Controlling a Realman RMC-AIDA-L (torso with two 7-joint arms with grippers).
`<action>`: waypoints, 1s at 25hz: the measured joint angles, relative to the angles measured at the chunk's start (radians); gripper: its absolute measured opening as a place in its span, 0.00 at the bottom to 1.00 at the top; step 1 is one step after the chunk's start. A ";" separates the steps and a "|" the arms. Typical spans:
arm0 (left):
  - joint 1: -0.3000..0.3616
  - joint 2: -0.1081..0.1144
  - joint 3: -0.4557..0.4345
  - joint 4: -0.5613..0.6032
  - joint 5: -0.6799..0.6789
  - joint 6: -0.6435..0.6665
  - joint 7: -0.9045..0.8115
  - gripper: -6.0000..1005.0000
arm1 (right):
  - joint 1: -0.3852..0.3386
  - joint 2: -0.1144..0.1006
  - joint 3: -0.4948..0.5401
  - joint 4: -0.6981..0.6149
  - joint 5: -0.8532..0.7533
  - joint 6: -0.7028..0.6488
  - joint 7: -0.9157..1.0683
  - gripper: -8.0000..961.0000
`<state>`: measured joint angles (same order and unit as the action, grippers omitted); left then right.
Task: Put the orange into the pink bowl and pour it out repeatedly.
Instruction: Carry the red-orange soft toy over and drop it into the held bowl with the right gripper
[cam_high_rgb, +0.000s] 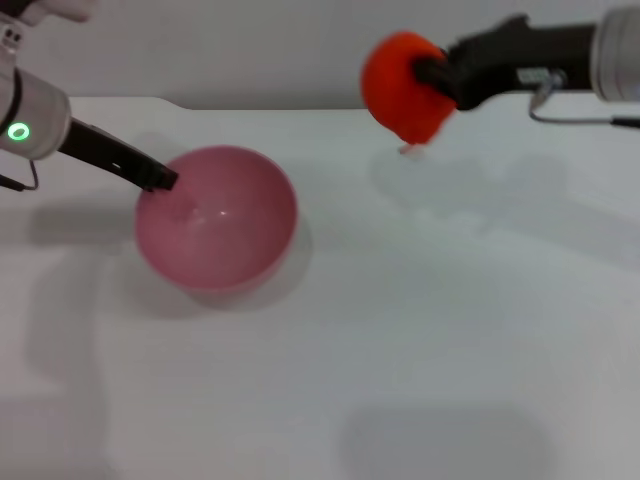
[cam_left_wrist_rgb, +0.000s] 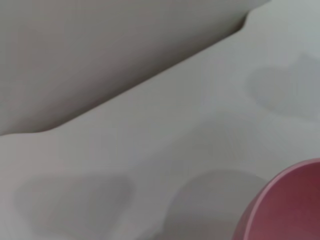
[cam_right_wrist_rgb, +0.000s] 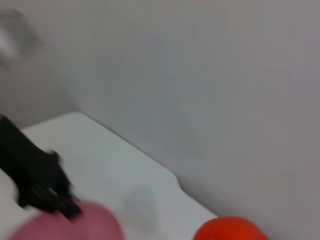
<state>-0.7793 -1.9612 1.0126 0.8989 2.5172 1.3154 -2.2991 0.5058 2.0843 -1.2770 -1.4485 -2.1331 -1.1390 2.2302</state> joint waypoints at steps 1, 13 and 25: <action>0.000 0.000 0.000 0.000 0.000 0.000 0.000 0.05 | 0.008 0.000 -0.011 -0.019 0.001 -0.009 0.000 0.07; -0.037 -0.074 0.027 0.070 -0.001 0.078 -0.001 0.05 | 0.076 -0.003 -0.232 -0.004 0.026 0.030 -0.001 0.07; -0.058 -0.086 0.068 0.070 0.000 0.075 -0.007 0.05 | 0.097 -0.001 -0.354 0.084 0.027 0.089 -0.014 0.17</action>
<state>-0.8370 -2.0477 1.0804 0.9687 2.5177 1.3904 -2.3056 0.6032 2.0833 -1.6311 -1.3647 -2.1060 -1.0503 2.2158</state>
